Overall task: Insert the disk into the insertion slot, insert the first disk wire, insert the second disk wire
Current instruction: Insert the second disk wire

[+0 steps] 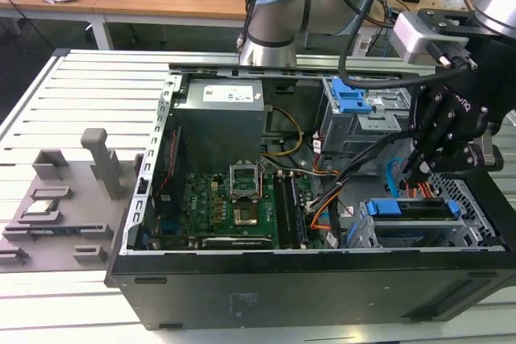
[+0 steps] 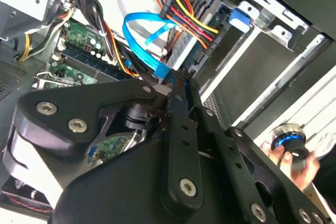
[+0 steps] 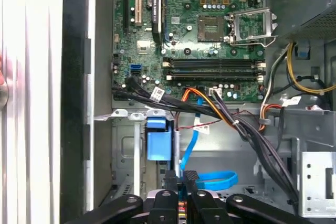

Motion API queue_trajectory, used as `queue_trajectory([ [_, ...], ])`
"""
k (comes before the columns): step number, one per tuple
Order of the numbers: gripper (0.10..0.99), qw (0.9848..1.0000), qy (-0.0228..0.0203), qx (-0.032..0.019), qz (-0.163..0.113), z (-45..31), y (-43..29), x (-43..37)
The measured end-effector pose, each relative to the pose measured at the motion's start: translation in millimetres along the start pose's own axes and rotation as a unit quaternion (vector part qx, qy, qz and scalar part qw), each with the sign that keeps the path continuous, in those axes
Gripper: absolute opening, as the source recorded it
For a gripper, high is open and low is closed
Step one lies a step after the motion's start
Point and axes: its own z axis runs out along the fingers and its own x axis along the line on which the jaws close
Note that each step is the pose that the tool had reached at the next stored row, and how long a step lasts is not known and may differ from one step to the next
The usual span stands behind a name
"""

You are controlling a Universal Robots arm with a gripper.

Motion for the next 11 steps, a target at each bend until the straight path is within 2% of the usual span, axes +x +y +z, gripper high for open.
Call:
queue_trajectory([
  [1,0.165,1.0,0.0013,0.0001,0.0,3.1,-0.4,2.8],
  [5,0.165,1.0,0.003,0.0001,0.0,14.0,-5.5,3.2],
  [11,0.165,1.0,0.0059,0.0001,0.0,21.4,-10.1,3.0],
])
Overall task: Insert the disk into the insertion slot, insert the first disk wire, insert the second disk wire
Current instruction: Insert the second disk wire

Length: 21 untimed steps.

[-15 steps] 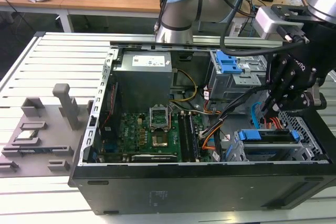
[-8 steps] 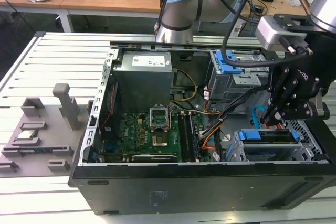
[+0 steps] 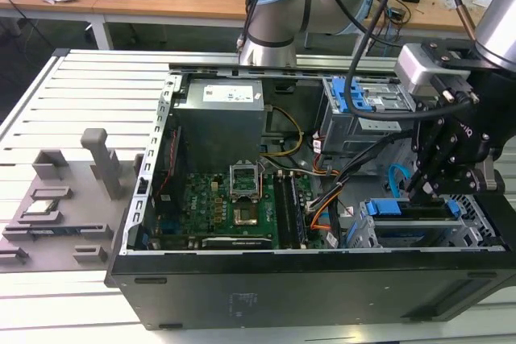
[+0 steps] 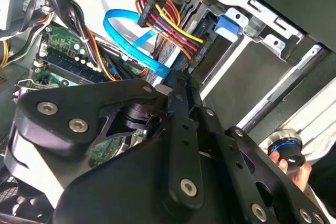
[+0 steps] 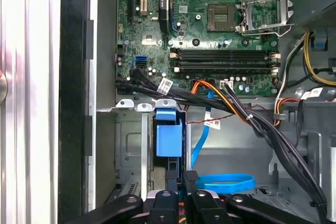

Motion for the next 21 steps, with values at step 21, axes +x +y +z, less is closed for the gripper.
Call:
queue_trajectory([
  [21,0.239,1.0,0.0038,0.0001,0.0,7.7,-3.5,-0.3],
])
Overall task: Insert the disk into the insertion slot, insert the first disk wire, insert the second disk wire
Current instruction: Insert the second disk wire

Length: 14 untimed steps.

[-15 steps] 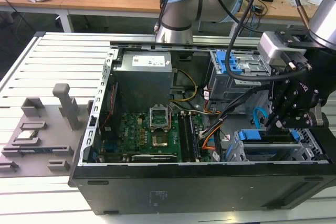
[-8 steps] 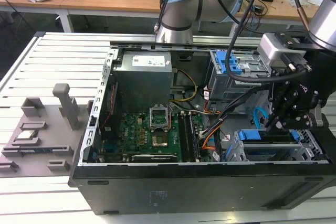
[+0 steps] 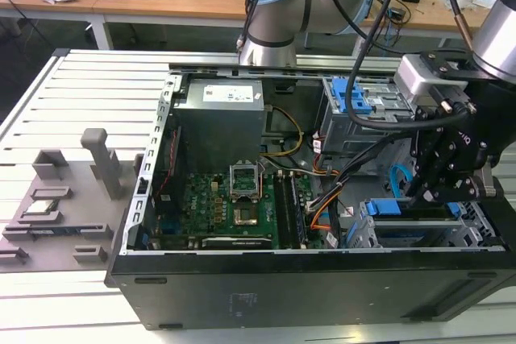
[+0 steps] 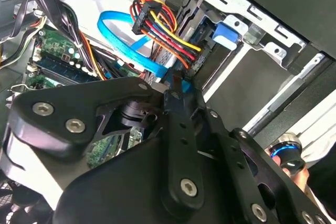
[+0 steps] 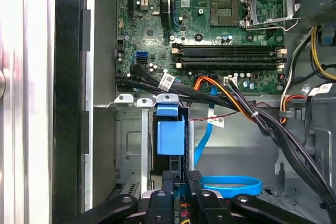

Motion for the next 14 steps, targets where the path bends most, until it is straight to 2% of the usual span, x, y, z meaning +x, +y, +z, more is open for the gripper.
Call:
queue_trajectory([
  [1,0.239,1.0,0.0002,0.0,0.0,-7.0,0.3,0.3],
  [3,0.239,1.0,0.0001,0.0,0.0,-16.0,0.7,0.5],
  [7,0.227,1.0,0.0001,0.0,0.0,-28.1,1.2,-2.3],
  [8,0.161,1.0,0.0001,0.0,0.0,-31.6,1.4,-3.1],
  [9,0.161,1.0,0.0001,0.0,0.0,-34.6,1.5,-3.5],
  [10,0.106,1.0,0.0002,0.0,0.0,-36.8,1.6,-3.5],
  [14,0.106,1.0,0.0001,0.0,0.0,-37.7,1.7,-3.5],
])
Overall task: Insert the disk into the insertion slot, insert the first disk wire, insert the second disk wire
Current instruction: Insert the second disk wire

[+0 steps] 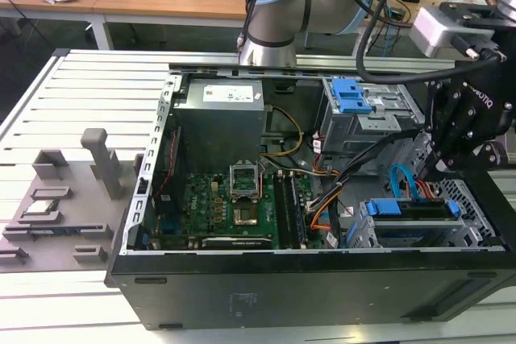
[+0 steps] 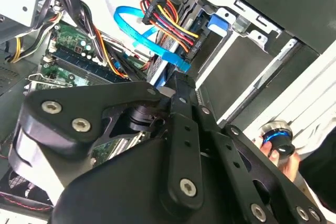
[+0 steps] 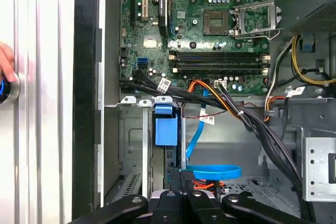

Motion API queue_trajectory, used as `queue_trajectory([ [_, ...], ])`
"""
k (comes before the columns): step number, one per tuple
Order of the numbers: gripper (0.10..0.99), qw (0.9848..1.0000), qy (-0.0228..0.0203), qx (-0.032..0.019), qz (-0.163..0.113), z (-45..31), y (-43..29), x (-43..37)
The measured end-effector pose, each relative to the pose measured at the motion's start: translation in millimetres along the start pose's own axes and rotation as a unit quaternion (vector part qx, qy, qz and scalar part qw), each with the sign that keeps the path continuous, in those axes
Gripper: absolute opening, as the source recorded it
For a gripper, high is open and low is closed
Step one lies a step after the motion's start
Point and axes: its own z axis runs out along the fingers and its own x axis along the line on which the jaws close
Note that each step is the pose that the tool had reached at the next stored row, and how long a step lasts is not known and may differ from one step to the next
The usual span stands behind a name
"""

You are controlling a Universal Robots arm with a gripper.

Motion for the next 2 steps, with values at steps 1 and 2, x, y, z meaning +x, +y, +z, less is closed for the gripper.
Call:
queue_trajectory([
  [1,0.106,1.0,-0.0001,0.0,0.0,0.0,0.0,0.0],
  [2,0.106,1.0,-0.0001,0.0,0.0,0.0,0.0,0.0],
])
